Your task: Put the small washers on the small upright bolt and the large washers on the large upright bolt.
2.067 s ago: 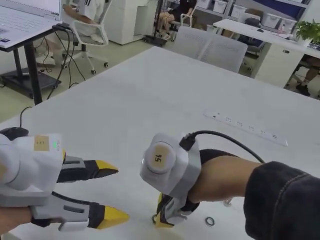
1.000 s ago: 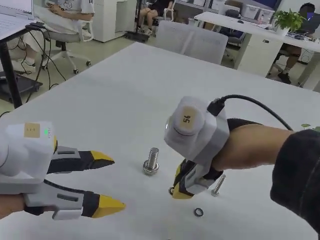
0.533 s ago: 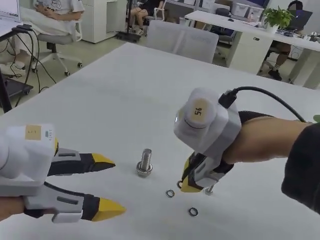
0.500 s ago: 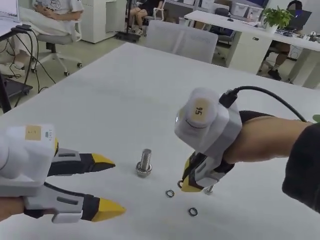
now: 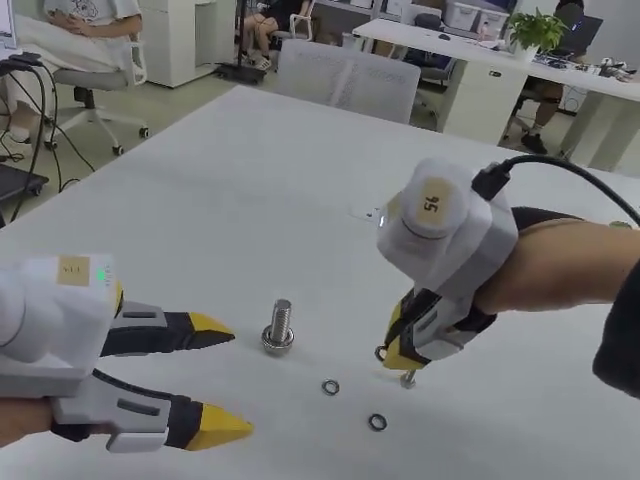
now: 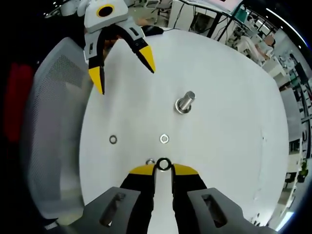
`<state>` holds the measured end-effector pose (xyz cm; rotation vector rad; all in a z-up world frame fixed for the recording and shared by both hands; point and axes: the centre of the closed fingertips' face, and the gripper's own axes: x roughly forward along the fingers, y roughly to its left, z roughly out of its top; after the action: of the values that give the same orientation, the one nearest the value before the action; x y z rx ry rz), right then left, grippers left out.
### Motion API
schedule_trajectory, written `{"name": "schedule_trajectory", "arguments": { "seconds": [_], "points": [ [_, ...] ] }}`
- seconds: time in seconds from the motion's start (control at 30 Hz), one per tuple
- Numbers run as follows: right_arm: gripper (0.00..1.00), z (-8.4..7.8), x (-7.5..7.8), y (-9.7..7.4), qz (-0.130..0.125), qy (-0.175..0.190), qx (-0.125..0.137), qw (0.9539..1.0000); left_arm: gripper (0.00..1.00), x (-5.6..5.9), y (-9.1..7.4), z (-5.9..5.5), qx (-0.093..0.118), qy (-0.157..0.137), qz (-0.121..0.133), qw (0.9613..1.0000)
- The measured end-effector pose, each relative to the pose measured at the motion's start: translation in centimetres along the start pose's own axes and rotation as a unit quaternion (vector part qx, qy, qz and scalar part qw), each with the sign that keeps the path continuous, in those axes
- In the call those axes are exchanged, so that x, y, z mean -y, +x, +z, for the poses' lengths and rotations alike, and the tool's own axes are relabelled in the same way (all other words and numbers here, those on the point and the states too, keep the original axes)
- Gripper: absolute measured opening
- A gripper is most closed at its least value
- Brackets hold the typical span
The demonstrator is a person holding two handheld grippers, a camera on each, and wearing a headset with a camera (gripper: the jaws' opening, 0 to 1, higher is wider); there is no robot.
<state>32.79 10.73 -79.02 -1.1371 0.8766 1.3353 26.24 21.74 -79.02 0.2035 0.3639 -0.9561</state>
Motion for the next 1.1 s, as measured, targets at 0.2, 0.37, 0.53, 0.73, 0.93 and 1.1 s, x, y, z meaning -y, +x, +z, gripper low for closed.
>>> {"name": "schedule_trajectory", "arguments": {
  "seconds": [0.2, 0.37, 0.53, 0.73, 0.93, 1.1],
  "points": [
    [0.13, -1.3, 0.6, -0.7, -0.008, 0.011, -0.005, 0.9999, 0.54, 0.0, 0.4, 0.1, -0.001, 0.001, -0.006, 1.0000],
    [0.13, -2.2, 1.2, -1.0, -0.013, 0.019, -0.008, 0.9997, 0.54, 0.0, 0.8, 0.3, -0.001, 0.004, -0.010, 0.9999],
    [0.13, -3.1, 1.9, -1.5, -0.020, 0.029, -0.010, 0.9993, 0.54, 0.1, 1.1, 0.3, -0.003, 0.006, -0.016, 0.9999],
    [0.13, -4.0, 2.7, -1.7, -0.026, 0.040, -0.012, 0.9988, 0.54, 0.2, 1.7, 0.4, -0.005, 0.007, -0.022, 0.9997],
    [0.13, -4.4, 3.0, -1.5, -0.026, 0.045, -0.013, 0.9985, 0.54, 0.2, 1.9, 0.2, -0.007, 0.005, -0.024, 0.9997],
    [0.13, -4.6, 3.1, -1.4, -0.025, 0.047, -0.012, 0.9985, 0.55, 0.2, 2.3, 0.1, -0.009, 0.004, -0.026, 0.9996]
  ]
}}
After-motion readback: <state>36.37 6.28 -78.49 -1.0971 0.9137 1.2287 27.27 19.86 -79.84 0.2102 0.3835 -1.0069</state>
